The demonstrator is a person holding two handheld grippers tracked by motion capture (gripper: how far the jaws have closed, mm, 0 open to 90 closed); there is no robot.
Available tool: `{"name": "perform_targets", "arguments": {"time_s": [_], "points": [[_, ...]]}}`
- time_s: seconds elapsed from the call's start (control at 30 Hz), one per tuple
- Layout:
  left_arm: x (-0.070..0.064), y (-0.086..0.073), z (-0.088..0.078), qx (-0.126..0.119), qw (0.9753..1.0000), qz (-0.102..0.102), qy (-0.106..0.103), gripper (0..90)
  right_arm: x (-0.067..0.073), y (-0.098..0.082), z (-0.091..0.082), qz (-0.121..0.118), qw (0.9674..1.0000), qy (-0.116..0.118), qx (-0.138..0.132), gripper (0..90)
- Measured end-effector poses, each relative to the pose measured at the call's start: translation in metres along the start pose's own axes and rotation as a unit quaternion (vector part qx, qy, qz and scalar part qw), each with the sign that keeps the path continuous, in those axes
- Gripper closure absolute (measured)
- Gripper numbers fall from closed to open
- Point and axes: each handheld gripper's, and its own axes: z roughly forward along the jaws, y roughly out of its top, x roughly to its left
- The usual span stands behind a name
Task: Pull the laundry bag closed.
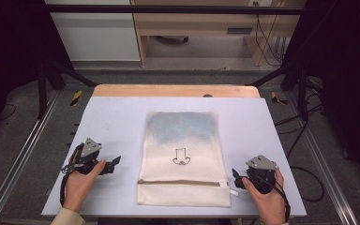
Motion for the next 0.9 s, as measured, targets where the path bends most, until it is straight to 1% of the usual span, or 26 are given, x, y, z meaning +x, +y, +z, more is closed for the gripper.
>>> {"name": "perform_targets", "arguments": {"time_s": [0.07, 0.13, 0.2, 0.23, 0.3, 0.37, 0.43, 0.47, 0.5, 0.53, 0.6, 0.67, 0.73, 0.8, 0.83, 0.87, 0.9], "points": [[0.000, -0.001, -0.003, -0.001, 1.0000, -0.006, -0.001, 7.0, 0.003, 0.001, -0.001, 0.003, 1.0000, 0.007, -0.002, 11.3], [-0.001, -0.001, -0.007, -0.007, 0.9999, -0.007, 0.001, 7.2, 0.006, 0.002, -0.001, -0.004, 0.9998, 0.019, -0.002, 11.1], [-0.004, -0.002, -0.010, -0.009, 0.9999, -0.007, -0.005, 7.1, 0.011, 0.004, -0.001, -0.007, 0.9995, 0.031, 0.003, 11.0], [-0.005, -0.002, -0.012, -0.008, 0.9999, -0.004, -0.008, 6.8, 0.013, 0.005, 0.000, -0.010, 0.9993, 0.035, 0.007, 11.0], [-0.008, -0.003, -0.014, -0.015, 0.9999, 0.000, -0.008, 6.6, 0.017, 0.008, 0.001, -0.011, 0.9989, 0.044, 0.009, 10.5], [-0.009, -0.003, -0.014, -0.018, 0.9998, 0.004, -0.008, 6.4, 0.021, 0.012, 0.002, -0.016, 0.9984, 0.053, 0.008, 10.5], [-0.010, -0.002, -0.013, -0.015, 0.9998, 0.008, -0.007, 6.4, 0.027, 0.018, 0.002, -0.023, 0.9977, 0.063, 0.008, 10.7], [-0.009, -0.002, -0.012, -0.012, 0.9998, 0.009, -0.009, 6.4, 0.030, 0.021, 0.003, -0.031, 0.9970, 0.071, 0.006, 11.3], [-0.009, -0.002, -0.012, -0.007, 0.9999, 0.013, -0.006, 6.4, 0.033, 0.024, 0.004, -0.038, 0.9964, 0.076, 0.006, 14.1], [-0.009, -0.002, -0.011, -0.004, 0.9999, 0.014, -0.001, 6.5, 0.037, 0.027, 0.004, -0.044, 0.9953, 0.086, 0.008, 18.2], [-0.007, -0.003, -0.011, 0.004, 0.9999, 0.016, 0.005, 6.8, 0.044, 0.033, 0.005, -0.061, 0.9924, 0.106, 0.009, 18.6], [-0.005, -0.004, -0.011, 0.007, 0.9998, 0.014, 0.008, 6.9, 0.052, 0.041, 0.005, -0.071, 0.9901, 0.121, 0.008, 19.0], [-0.004, -0.004, -0.012, 0.005, 0.9998, 0.011, 0.013, 6.9, 0.061, 0.049, 0.006, -0.091, 0.9863, 0.137, 0.015, 21.1], [-0.002, -0.004, -0.012, 0.003, 0.9999, 0.008, 0.015, 6.9, 0.071, 0.059, 0.006, -0.117, 0.9829, 0.141, 0.020, 24.1], [-0.002, -0.004, -0.012, 0.003, 0.9999, 0.008, 0.015, 6.9, 0.075, 0.063, 0.006, -0.125, 0.9812, 0.145, 0.022, 25.4], [-0.001, -0.005, -0.013, 0.001, 0.9998, 0.009, 0.016, 6.9, 0.080, 0.069, 0.007, -0.132, 0.9796, 0.149, 0.023, 25.5], [-0.001, -0.005, -0.013, -0.001, 0.9998, 0.008, 0.017, 6.9, 0.082, 0.072, 0.007, -0.134, 0.9787, 0.154, 0.022, 25.6]]}}
